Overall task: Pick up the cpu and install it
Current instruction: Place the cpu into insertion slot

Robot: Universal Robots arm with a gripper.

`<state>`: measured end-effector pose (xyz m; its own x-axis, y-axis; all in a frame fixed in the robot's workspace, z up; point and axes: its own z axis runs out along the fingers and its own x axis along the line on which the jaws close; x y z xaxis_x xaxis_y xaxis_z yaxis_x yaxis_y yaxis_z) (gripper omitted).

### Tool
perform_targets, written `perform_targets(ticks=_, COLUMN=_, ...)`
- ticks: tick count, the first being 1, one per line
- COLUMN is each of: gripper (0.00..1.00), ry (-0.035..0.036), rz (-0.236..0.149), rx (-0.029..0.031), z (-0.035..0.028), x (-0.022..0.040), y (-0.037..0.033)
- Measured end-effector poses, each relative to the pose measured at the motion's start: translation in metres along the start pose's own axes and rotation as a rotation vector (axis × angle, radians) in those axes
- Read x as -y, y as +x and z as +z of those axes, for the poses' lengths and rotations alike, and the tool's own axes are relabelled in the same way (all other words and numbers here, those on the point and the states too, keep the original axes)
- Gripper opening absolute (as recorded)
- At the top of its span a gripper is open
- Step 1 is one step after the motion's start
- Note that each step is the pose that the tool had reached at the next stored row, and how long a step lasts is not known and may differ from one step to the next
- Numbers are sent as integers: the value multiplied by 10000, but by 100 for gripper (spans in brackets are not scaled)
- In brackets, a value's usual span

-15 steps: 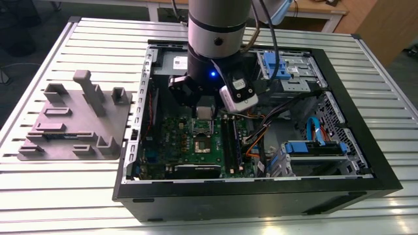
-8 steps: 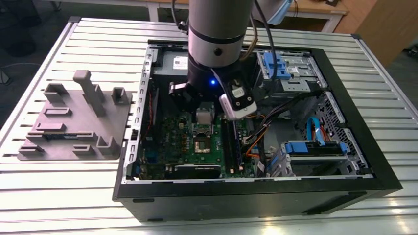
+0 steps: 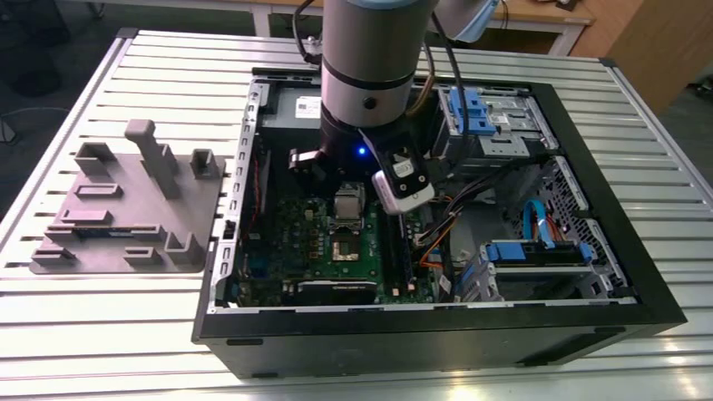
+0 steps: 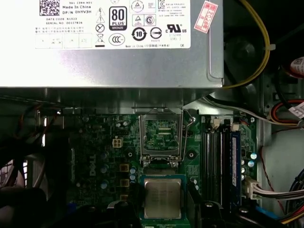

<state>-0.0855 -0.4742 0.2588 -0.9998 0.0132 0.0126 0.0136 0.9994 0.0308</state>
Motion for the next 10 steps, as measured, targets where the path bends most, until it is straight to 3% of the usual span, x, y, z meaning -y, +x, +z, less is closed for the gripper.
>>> perform_targets(ticks=10, gripper=47, ry=-1, rz=0, rx=0, z=25, x=1, y=0)
